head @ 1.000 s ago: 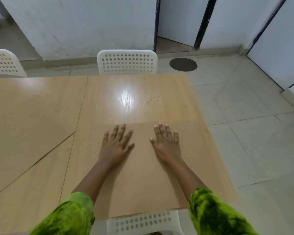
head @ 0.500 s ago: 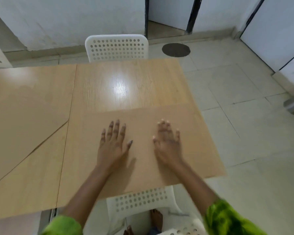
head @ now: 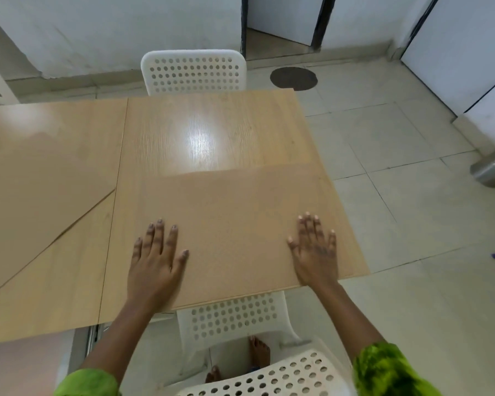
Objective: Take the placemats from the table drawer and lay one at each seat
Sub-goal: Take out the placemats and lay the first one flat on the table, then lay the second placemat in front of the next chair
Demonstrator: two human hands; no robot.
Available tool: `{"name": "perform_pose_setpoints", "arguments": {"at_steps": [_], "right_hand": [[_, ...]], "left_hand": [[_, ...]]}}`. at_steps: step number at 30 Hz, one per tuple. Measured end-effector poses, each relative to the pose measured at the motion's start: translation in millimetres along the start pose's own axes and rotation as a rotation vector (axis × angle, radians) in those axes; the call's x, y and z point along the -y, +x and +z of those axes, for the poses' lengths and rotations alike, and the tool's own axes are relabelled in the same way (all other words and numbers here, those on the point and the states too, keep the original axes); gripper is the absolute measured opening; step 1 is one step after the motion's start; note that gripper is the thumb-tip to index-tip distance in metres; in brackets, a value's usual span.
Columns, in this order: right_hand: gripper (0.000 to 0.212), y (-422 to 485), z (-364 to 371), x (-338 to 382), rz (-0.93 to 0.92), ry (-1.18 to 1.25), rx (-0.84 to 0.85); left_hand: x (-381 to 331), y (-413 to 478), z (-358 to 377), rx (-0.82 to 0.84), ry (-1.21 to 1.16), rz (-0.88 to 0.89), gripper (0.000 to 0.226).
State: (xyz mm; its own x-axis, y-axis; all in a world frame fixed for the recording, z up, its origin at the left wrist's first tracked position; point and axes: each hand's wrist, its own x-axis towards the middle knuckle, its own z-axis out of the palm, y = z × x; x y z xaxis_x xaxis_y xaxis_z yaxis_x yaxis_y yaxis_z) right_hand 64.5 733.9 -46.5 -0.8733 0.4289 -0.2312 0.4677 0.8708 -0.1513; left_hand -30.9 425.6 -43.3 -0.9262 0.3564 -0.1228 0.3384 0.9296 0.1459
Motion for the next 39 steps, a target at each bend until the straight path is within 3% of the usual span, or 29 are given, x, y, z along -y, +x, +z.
{"name": "perform_pose_setpoints", "arguments": {"at_steps": [6,13,16,21,26,33,39], "right_hand": [[0.062,0.8,-5.3,-10.0,0.019,0.011,0.005],[0.062,-0.6,-12.4,-6.8,0.024,0.034,0.06],[0.06,-1.3,-22.7,6.8,0.014,0.126,0.065],[0.049,-19.0,-44.2,62.5,-0.149,0.468,0.042],[0.038,-52.5,-52.4,125.0,-0.284,0.637,0.058],[0.036,-130.3,-39.7,236.6,-0.364,0.806,0.186],[0.029,-215.5,-14.1,329.1,-0.355,0.947,0.265]], "left_hand": [[-2.5,-0.1,-1.1,0.0,-0.004,-0.017,0.07],[-1.7,2.7,-8.7,0.084,-0.006,-0.045,0.086],[-8.3,5.2,-19.9,0.162,-0.019,-0.101,0.074],[-20.7,-15.3,-46.6,-0.044,-0.237,-0.159,0.053],[0.3,-62.5,-79.8,-0.266,-0.391,-0.278,0.036],[86.4,-160.5,-111.0,-0.452,-0.612,-0.434,0.03],[170.2,-252.0,-124.5,-0.477,-0.738,-0.499,0.028]]}}
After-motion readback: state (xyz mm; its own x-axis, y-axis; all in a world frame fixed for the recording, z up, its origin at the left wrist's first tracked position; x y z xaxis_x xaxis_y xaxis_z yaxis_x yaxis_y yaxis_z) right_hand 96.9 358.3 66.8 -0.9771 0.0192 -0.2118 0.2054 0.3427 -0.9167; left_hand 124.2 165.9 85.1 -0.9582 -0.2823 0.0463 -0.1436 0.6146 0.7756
